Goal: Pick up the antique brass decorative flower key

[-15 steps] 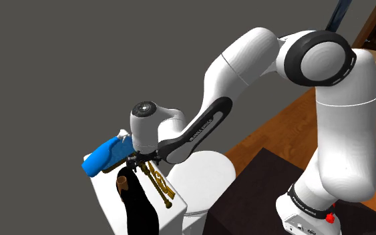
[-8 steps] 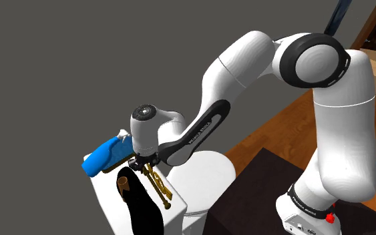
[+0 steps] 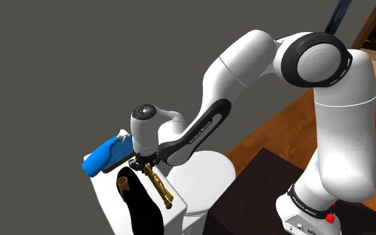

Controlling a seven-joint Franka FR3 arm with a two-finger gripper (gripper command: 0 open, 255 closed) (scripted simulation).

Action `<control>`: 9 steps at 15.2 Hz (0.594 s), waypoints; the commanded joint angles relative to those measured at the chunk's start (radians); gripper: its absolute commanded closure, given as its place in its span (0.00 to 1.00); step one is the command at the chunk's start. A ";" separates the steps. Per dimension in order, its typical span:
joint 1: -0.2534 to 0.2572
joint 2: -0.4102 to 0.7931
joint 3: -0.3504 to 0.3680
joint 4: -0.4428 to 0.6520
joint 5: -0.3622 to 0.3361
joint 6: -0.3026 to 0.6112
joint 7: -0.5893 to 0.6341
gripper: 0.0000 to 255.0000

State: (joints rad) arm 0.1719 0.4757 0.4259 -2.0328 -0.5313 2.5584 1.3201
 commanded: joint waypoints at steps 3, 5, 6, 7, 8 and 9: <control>-0.017 -0.037 0.024 -0.002 0.035 -0.034 -0.027 1.00; -0.026 -0.057 0.036 -0.002 0.053 -0.052 -0.041 1.00; -0.030 -0.067 0.042 -0.002 0.062 -0.061 -0.048 1.00; -0.034 -0.076 0.047 -0.001 0.071 -0.071 -0.055 1.00; -0.038 -0.086 0.053 0.000 0.080 -0.080 -0.062 1.00; -0.042 -0.096 0.058 0.001 0.089 -0.089 -0.069 1.00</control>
State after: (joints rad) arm 0.1359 0.3913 0.4786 -2.0288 -0.4514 2.4763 1.2586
